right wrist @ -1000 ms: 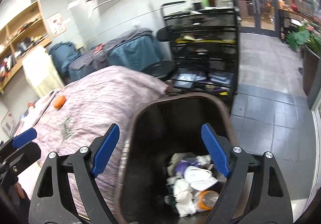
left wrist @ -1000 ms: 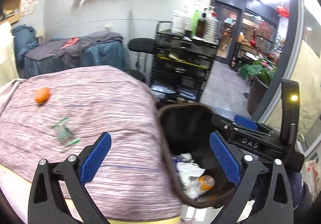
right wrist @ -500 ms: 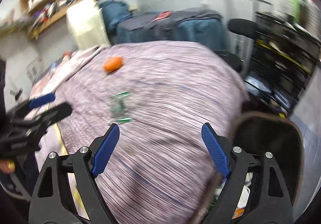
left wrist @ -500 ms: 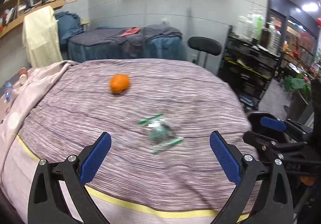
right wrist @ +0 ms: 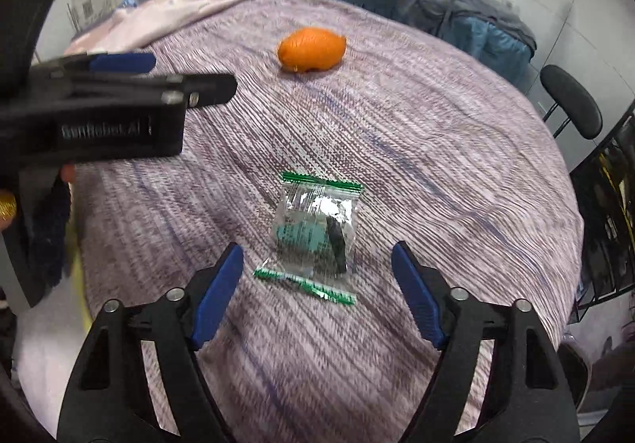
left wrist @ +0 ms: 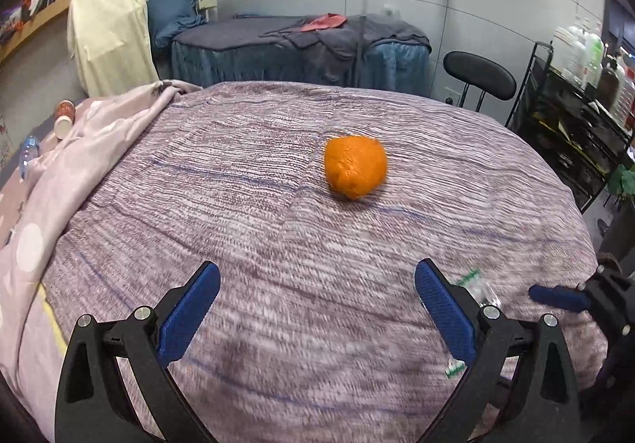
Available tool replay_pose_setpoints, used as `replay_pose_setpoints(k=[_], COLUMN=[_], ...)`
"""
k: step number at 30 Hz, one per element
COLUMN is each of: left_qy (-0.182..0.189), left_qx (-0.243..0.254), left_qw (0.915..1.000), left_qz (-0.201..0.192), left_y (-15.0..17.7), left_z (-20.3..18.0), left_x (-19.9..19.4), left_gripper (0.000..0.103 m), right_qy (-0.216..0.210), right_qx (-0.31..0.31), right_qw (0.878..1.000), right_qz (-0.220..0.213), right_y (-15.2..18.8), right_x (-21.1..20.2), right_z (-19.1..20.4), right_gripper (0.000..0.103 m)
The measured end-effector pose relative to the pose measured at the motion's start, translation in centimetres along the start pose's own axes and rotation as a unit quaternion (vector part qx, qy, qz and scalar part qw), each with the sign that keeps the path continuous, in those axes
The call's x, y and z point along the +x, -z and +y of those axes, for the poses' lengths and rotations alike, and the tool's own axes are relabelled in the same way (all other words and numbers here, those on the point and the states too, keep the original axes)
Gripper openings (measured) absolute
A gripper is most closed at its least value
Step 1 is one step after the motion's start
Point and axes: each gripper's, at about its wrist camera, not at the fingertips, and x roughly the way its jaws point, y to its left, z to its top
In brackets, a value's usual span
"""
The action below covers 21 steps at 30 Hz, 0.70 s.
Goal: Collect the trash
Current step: 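Grasp the orange with the left tool while the right grasps the clear zip bag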
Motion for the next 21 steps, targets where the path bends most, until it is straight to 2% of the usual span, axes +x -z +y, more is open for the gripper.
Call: replay_pose_setpoints(k=[5, 7, 8, 11, 13, 17, 18, 21], left_qy=[0.012, 0.019, 0.021, 0.02, 0.02, 0.019, 0.016, 0.023], left_qx=[-0.009, -0.005, -0.002, 0.0, 0.0, 0.003, 0.003, 0.001], left_qw=[0.9998, 0.9997, 0.9996, 0.9996, 0.9995, 0.9993, 0.9994, 0.9989], left_qz=[0.014, 0.017, 0.018, 0.02, 0.025, 0.033, 0.032, 0.04], left_y=[-2.1, -2.8, -3.3, -4.5, -5.2, -6.5, -6.7, -6.8], left_z=[0.4, 0.1, -0.1, -0.8, -1.0, -1.9, -2.0, -2.2], left_x=[3.0, 3.8, 4.3, 5.6, 6.6, 8.4, 8.8, 9.7], left_gripper=[0.097, 0.097, 0.097, 0.097, 0.097, 0.097, 0.092, 0.058], right_qy=[0.0, -0.003, -0.002, -0.011, -0.02, -0.024, -0.026, -0.03], right_qx=[0.0, -0.007, -0.007, 0.003, 0.012, 0.028, 0.03, 0.034], right_qw=[1.0, 0.999, 0.999, 1.0, 1.0, 0.999, 0.999, 0.999], right_qz=[0.027, 0.037, 0.037, 0.024, 0.011, -0.014, -0.017, -0.025], right_y=[-1.6, -1.8, -1.8, -1.7, -1.7, -1.5, -1.4, -1.3], right_x=[2.5, 3.5, 3.6, 3.2, 2.7, 1.8, 1.6, 1.3], right_z=[-0.1, 0.2, 0.2, -0.2, -0.6, -1.2, -1.3, -1.5], right_gripper=[0.061, 0.048, 0.047, 0.041, 0.031, 0.023, 0.018, 0.015])
